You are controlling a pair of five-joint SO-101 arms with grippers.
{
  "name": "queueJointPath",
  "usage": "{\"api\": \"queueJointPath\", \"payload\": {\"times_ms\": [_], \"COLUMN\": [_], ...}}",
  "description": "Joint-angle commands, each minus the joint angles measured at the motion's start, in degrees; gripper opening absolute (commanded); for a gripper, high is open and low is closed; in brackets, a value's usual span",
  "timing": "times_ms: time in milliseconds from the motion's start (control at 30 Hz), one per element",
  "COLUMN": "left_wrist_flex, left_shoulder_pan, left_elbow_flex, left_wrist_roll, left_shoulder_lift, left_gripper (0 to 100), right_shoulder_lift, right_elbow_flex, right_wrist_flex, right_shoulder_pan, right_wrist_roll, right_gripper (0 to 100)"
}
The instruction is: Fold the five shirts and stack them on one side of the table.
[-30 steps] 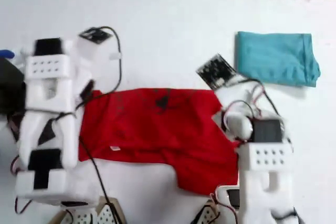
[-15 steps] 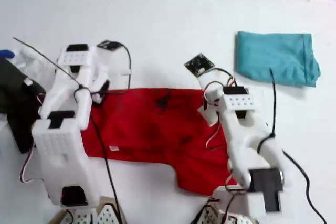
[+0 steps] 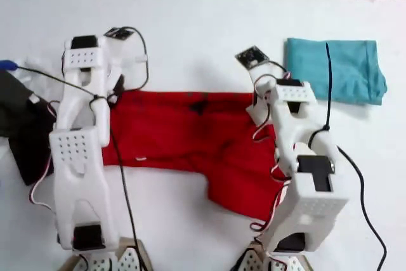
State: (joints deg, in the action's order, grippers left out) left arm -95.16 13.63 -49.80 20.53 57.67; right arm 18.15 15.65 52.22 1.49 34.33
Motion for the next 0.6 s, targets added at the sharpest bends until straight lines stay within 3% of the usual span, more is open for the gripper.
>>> {"api": "queueJointPath", "payload": {"times_ms": [0,100,267,567], "left_wrist_flex": [-5.3,-7.4,-7.4,-7.0], "left_shoulder_pan": [-0.4,-0.1,-0.4,-2.9], "left_elbow_flex": [-11.4,-15.9,-11.6,17.8], "left_wrist_roll": [-0.6,-0.4,-0.3,0.9], "left_shoulder_lift": [3.1,3.3,-2.6,-29.3], "left_gripper": [3,3,3,3], "right_shoulder_lift": [0.4,-1.8,-10.0,-32.0], "right_elbow_flex": [-4.9,-4.7,-0.8,17.5], "right_wrist_flex": [2.7,3.8,3.9,4.0], "right_shoulder_pan": [-2.0,-2.0,-2.0,-1.9], "right_wrist_roll": [-0.4,-0.4,-0.4,0.3], "right_gripper": [1.8,1.8,1.8,1.8]}}
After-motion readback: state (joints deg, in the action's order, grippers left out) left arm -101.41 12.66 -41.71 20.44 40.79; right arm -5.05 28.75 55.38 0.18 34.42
